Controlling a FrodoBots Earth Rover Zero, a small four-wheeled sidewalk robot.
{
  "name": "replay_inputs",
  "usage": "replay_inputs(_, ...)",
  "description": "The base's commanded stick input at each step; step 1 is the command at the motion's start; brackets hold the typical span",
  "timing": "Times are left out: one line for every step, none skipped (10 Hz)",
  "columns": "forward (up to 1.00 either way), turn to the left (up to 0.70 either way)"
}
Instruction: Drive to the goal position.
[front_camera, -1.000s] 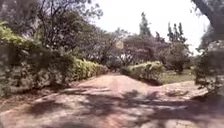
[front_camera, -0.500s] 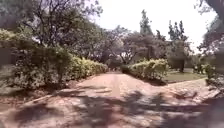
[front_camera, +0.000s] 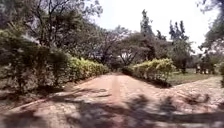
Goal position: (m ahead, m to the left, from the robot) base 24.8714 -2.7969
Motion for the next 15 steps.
replay_inputs(0.7, 0.0)
replay_inputs(0.7, 0.0)
replay_inputs(0.7, 0.0)
replay_inputs(0.7, 0.0)
replay_inputs(0.7, 0.0)
replay_inputs(0.7, 0.0)
replay_inputs(0.7, 0.0)
replay_inputs(0.7, 0.0)
replay_inputs(0.7, 0.0)
replay_inputs(0.7, 0.0)
replay_inputs(0.7, 0.0)
replay_inputs(0.7, 0.0)
replay_inputs(0.7, 0.0)
replay_inputs(0.7, 0.0)
replay_inputs(0.7, 0.0)
